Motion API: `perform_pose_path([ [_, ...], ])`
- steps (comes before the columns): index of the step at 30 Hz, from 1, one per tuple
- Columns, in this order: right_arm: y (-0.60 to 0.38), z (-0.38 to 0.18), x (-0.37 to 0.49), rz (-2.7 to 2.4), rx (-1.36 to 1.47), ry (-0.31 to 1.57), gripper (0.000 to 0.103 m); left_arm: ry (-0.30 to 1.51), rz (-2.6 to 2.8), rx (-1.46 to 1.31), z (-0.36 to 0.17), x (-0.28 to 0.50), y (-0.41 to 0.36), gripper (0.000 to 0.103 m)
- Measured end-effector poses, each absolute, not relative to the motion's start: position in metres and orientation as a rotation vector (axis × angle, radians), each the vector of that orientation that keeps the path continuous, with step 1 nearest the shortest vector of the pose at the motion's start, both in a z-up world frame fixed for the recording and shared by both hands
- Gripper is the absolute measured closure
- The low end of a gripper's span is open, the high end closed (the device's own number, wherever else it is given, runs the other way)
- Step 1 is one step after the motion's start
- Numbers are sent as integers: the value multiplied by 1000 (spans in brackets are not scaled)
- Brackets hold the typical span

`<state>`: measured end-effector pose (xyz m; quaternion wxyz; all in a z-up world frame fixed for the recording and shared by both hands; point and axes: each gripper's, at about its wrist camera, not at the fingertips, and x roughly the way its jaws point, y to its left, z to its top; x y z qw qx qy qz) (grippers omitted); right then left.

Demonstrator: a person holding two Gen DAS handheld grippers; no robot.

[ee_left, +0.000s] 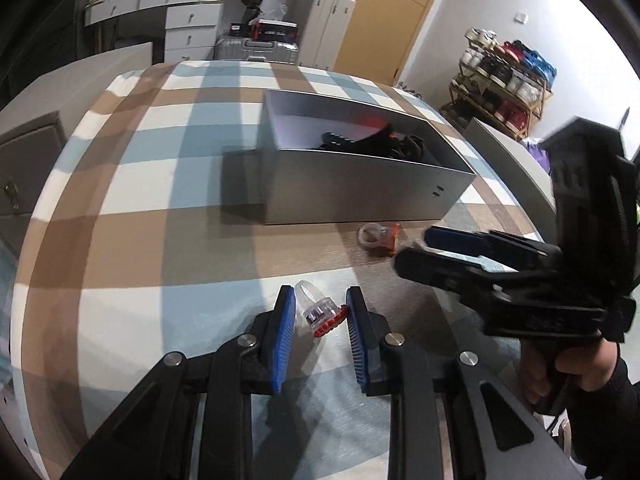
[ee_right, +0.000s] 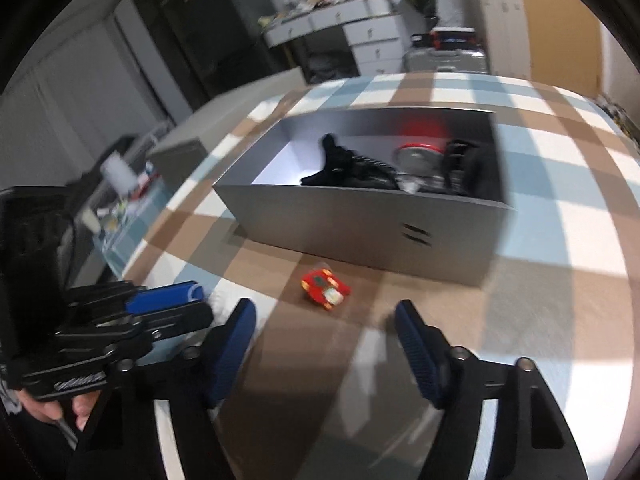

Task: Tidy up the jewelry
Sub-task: 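Grasp the red cartoon charm with the right tool while the left tool holds the ring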

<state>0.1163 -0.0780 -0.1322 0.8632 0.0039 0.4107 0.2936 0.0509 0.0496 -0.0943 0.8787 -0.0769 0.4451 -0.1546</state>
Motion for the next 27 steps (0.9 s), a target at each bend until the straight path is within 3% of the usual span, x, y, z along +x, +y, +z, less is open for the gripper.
perform_pose_path([
  [2,-67,-133,120,606,-40,870,54,930,-316,-173,-95,50,54,83],
  [8,-54,-137,124,550,-137,861,55,935,-294,-194,-99,50,66,83],
  [14,-51,-136,123,514,-202,843,80,931,-283,-207,-103,50,74,83],
  [27,-71,-116,108,528,-135,780,83,927,-261,-196,-99,44,78,83],
])
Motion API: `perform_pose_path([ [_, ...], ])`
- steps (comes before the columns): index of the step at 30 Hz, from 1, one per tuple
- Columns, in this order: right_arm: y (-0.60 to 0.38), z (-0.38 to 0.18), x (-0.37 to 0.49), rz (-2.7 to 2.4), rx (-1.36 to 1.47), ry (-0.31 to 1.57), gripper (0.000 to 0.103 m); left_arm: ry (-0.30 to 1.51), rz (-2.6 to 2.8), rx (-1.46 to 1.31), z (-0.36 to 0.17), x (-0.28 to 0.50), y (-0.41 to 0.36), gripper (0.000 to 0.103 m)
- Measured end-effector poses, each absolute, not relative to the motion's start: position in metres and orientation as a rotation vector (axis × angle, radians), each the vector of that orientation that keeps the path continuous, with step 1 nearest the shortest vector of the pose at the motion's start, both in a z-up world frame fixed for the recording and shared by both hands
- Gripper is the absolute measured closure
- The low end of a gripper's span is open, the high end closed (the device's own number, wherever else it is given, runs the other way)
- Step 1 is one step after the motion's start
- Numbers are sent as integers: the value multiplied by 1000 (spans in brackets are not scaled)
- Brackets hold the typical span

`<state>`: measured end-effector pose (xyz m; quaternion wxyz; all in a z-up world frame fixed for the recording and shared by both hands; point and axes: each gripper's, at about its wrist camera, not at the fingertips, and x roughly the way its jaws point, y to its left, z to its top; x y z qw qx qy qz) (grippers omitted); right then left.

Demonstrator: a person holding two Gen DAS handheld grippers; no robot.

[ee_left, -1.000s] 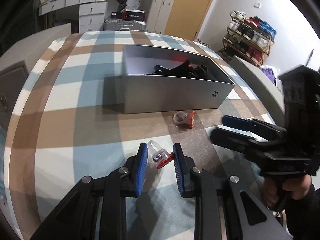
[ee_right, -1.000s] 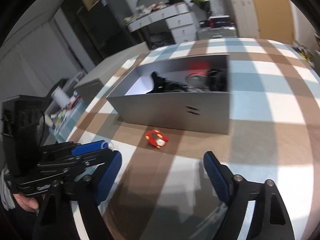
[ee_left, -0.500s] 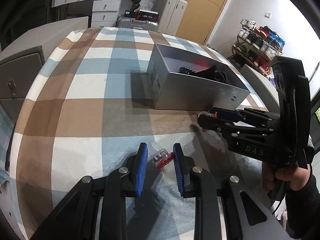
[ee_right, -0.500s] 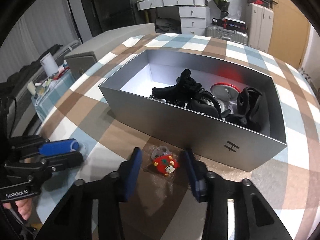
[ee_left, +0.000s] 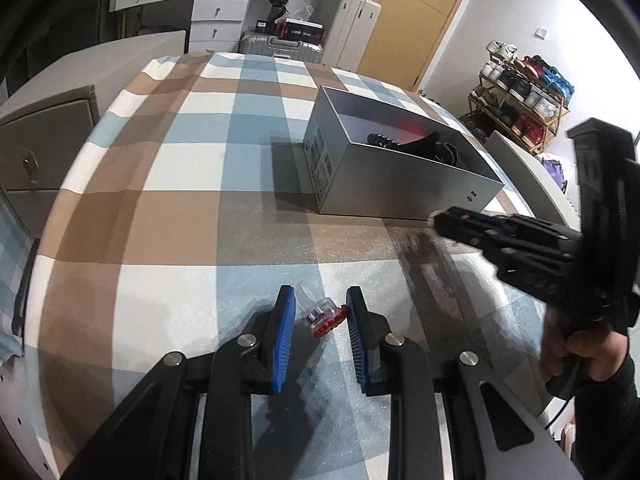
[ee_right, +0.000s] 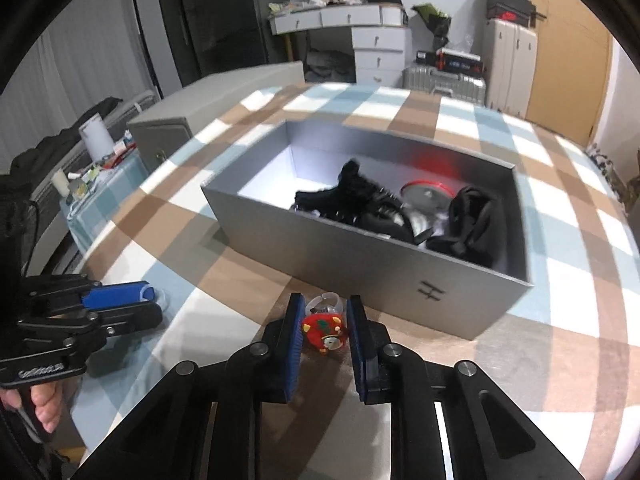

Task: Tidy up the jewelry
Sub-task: 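Grasp the red cartoon charm with the right tool while the left tool holds the ring, then carry the ring and red charm over the grey box with both tools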

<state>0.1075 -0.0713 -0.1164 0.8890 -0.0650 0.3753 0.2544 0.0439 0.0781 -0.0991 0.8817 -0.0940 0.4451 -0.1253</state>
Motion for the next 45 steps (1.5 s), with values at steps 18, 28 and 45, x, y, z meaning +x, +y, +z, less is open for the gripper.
perform_pose_path([
  [18,-134,-95,78,481,10,672,85,904,-275,-133,-75,43,52,83],
  [28,-163,-73,77,472,85,592,85,862,-293,-96,-50,60,31,83],
  [45,-146,-46,125,541,101,546,84,808,-330,-139,-37,118,28,83],
])
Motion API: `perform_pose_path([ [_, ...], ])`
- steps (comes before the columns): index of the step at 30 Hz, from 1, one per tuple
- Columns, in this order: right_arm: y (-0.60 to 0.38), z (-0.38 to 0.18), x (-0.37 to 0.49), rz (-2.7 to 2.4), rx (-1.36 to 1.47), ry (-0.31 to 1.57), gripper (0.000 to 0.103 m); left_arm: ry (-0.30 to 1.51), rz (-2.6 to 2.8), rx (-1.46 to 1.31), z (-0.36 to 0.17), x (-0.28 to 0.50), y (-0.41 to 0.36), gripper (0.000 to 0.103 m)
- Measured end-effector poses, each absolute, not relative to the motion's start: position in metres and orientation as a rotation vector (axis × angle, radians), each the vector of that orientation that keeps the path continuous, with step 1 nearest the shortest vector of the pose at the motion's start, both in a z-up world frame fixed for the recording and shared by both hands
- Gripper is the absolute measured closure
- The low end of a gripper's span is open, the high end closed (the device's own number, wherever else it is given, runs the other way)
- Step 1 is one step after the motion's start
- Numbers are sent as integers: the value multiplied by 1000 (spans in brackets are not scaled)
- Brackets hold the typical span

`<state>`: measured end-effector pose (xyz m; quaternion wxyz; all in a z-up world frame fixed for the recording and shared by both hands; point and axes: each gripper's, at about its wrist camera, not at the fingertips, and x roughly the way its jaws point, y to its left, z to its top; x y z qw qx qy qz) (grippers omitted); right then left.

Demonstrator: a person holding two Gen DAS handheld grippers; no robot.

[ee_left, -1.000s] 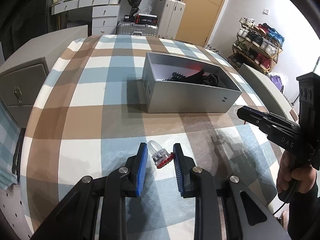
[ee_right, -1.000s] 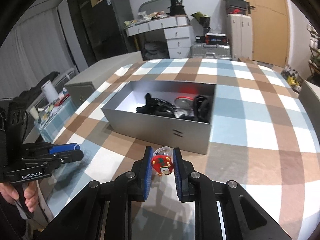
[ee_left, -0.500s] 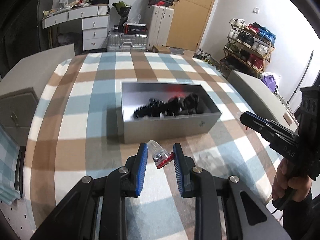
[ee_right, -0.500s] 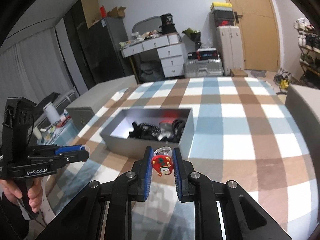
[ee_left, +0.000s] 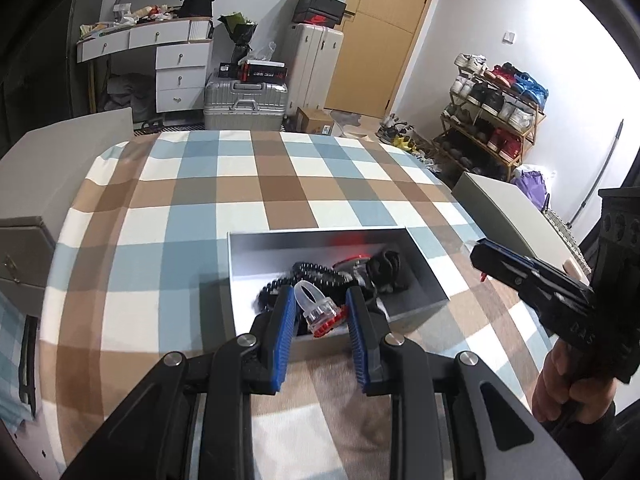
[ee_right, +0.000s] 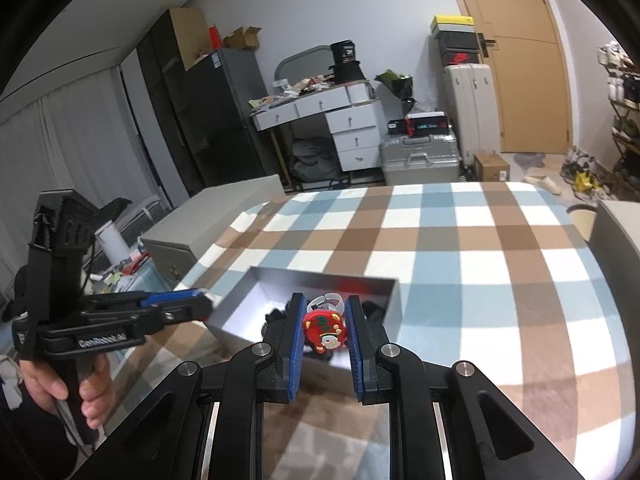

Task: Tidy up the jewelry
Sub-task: 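Carry the ring and red charm over the grey box with both tools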

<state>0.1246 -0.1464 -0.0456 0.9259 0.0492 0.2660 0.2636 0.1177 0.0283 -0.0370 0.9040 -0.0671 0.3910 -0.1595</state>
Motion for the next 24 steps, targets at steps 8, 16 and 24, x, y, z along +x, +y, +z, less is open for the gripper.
perform_pose_path([
  [8,-120,-45,150,595,87,558,84,820,-311,-193,-44,140,28,83],
  [16,-100,-57,178,630,79,616,84,849,-329,-204,-57,150,24,83],
  [24,-92,-75,200,664,99,699,84,874,-348,-217,-66,154,24,83],
])
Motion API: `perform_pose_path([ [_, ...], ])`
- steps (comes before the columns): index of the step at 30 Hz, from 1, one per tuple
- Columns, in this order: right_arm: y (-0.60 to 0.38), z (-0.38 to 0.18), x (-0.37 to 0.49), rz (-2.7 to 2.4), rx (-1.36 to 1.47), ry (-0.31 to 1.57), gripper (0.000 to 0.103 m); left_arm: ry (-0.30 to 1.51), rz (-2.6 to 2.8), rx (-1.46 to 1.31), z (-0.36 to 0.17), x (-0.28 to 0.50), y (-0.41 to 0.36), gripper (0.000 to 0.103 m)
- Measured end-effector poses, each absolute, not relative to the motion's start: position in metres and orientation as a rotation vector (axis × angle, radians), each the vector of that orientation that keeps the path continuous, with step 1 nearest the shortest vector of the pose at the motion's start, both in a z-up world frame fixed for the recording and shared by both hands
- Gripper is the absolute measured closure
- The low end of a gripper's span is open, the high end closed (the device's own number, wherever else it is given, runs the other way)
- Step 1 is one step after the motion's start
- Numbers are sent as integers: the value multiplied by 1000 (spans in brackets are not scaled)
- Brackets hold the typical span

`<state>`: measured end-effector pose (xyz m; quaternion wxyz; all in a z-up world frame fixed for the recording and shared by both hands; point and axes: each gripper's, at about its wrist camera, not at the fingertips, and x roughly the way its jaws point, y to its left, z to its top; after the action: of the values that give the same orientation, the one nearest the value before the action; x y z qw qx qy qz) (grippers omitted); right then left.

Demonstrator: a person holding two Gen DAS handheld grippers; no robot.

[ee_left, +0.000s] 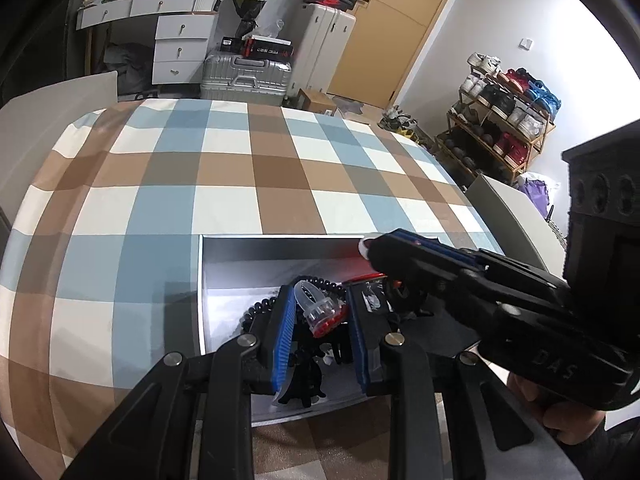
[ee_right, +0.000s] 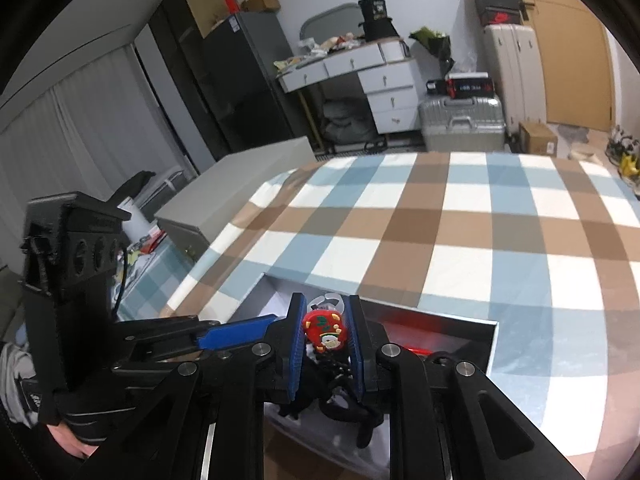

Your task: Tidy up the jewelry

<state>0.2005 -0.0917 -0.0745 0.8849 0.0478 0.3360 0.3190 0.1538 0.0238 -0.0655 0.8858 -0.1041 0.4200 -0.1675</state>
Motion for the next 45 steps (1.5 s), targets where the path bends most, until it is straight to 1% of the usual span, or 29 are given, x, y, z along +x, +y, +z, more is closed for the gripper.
perform_pose_path([
  [8,-94,-81,208,659,125,722,84,873,-347,-211,-67,155,24,83],
  [11,-96,-83,211,658,144,728,81,876,-337,-212,-68,155,26,83],
  [15,-99,-91,215,649,182,762,81,875,-341,-219,-68,154,29,83],
  [18,-102,-89,212,647,189,745,79,876,-334,-205,-68,153,29,80],
  [19,-103,-88,211,648,192,741,78,877,-325,-200,-67,153,29,77],
  [20,-104,-87,210,647,198,736,74,878,-316,-198,-67,153,29,71],
  [21,-107,-86,208,646,211,729,66,875,-324,-206,-67,152,30,68],
  [22,-109,-86,208,648,220,727,63,867,-332,-215,-65,151,31,58],
  [23,-111,-85,207,650,225,726,61,857,-338,-219,-64,150,31,52],
  [26,-118,-84,203,634,243,719,61,831,-340,-203,-59,146,29,43],
  [29,-128,-80,195,622,279,694,60,819,-344,-196,-56,143,28,42],
  [31,-138,-74,185,620,306,647,54,803,-346,-191,-54,140,27,42],
  [33,-145,-67,173,600,305,590,44,784,-339,-182,-50,136,27,42],
  [35,-152,-61,161,581,297,533,40,758,-329,-177,-46,133,28,41],
  [36,-155,-57,153,569,290,495,34,737,-319,-176,-43,130,29,41],
  [37,-158,-54,147,559,286,467,31,712,-305,-174,-40,127,30,38],
  [38,-160,-52,143,547,282,445,22,697,-291,-172,-38,126,31,34],
  [39,-163,-49,136,531,280,418,13,667,-253,-164,-35,122,32,34],
  [40,-165,-47,130,521,284,391,10,648,-224,-155,-34,122,32,34],
  [41,-168,-45,123,517,290,367,4,625,-200,-146,-32,119,33,34],
  [42,-168,-44,115,514,285,340,1,605,-175,-137,-30,117,34,33],
  [43,-168,-42,110,512,272,319,0,593,-152,-130,-30,116,34,30],
  [44,-167,-42,105,509,256,304,0,578,-126,-123,-30,114,35,23],
  [45,-164,-41,98,504,225,281,0,558,-99,-115,-29,112,35,20],
])
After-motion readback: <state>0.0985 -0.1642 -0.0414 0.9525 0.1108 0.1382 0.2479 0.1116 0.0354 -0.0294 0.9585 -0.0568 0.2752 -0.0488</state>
